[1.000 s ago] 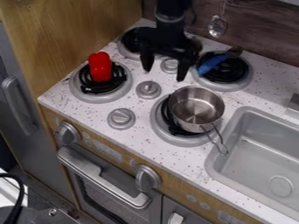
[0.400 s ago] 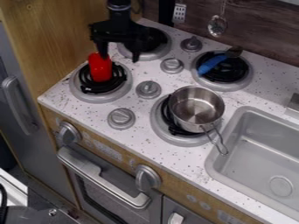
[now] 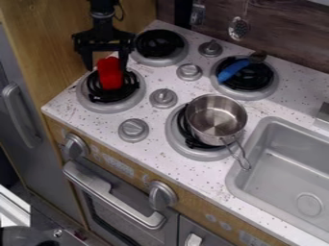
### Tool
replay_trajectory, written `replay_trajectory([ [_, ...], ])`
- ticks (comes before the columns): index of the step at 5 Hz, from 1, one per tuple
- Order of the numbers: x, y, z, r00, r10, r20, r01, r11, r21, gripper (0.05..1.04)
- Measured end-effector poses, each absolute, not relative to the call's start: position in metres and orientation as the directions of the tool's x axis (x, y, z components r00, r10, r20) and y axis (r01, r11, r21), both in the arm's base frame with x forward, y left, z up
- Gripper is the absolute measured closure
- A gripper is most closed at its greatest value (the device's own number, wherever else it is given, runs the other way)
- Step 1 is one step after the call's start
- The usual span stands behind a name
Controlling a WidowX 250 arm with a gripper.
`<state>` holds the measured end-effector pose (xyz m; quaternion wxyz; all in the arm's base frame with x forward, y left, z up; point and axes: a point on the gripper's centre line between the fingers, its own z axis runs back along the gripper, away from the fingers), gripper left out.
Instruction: Move the red object to the center of the stove.
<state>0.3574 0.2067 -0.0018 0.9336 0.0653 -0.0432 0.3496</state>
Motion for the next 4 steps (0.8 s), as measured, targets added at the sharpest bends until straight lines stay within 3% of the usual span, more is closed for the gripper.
replay_trajectory([
  [1, 0.354, 0.213, -0.021, 0.742, 0.665, 0.08, -0.67, 0.735, 0.102, 0.084],
  [3, 0.35, 0.204, -0.036, 0.712, 0.7, 0.055, -0.702, 0.71, 0.053, 0.122],
  [4, 0.354, 0.201, -0.037, 0.73, 0.68, 0.072, -0.684, 0.727, 0.062, 0.338],
])
